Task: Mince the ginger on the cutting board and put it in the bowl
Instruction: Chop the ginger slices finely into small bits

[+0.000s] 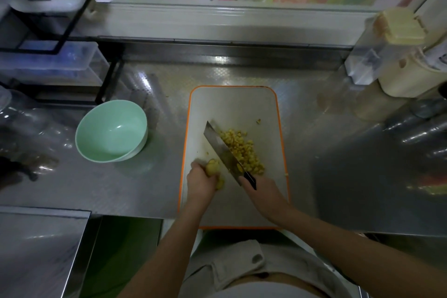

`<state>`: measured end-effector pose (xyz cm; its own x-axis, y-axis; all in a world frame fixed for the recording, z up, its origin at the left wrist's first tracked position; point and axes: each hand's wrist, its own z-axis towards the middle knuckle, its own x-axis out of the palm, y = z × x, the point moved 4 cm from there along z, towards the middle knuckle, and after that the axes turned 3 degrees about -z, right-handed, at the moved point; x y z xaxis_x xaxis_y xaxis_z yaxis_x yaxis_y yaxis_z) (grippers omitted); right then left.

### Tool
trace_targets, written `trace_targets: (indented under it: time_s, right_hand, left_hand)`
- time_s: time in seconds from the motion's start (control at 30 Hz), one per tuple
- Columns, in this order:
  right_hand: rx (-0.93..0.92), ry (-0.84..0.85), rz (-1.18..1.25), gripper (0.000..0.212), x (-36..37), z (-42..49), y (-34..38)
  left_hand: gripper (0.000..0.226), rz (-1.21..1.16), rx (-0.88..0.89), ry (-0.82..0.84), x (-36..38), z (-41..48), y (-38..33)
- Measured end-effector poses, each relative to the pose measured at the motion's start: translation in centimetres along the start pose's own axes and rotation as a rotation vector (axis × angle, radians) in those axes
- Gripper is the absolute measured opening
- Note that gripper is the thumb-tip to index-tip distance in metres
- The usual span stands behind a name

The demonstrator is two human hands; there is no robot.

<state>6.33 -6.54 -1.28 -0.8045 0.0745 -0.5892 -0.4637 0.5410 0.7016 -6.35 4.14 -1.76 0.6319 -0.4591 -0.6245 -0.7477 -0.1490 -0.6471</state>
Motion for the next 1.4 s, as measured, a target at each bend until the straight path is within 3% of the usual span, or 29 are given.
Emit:
trace_targets:
  time_s: [0.1, 0.37, 0.63, 1.2, 1.4]
  right_hand:
    - [-0.003, 0.002, -0.010, 0.038, 0.1, 0.0, -0.2]
    - [0.024, 0.005, -0.032, 0.036, 0.3, 0.1, -0.7]
    - [-0.023, -0.030, 0.064, 0.037, -0.3, -0.9, 0.5]
    - [0.038, 0.032, -0.080, 0.038, 0.5, -0.2, 0.0]
    - [0.005, 0.027, -0.072, 0.035, 0.5, -0.5, 0.4]
  left_hand:
    - [0.030, -0.043, -0.014, -0.025, 0.4, 0.1, -0.1]
    - [0.006, -0.008, 0.112, -0.076, -0.7, 1.3, 0.0]
    - [0.011, 0.006, 0.141, -0.065, -0.5, 1.4, -0.5]
    - [0.020, -0.050, 0.034, 0.008, 0.5, 1.1, 0.7]
    - [0.017, -0.060, 0.056, -0.055, 0.2, 0.7, 0.3]
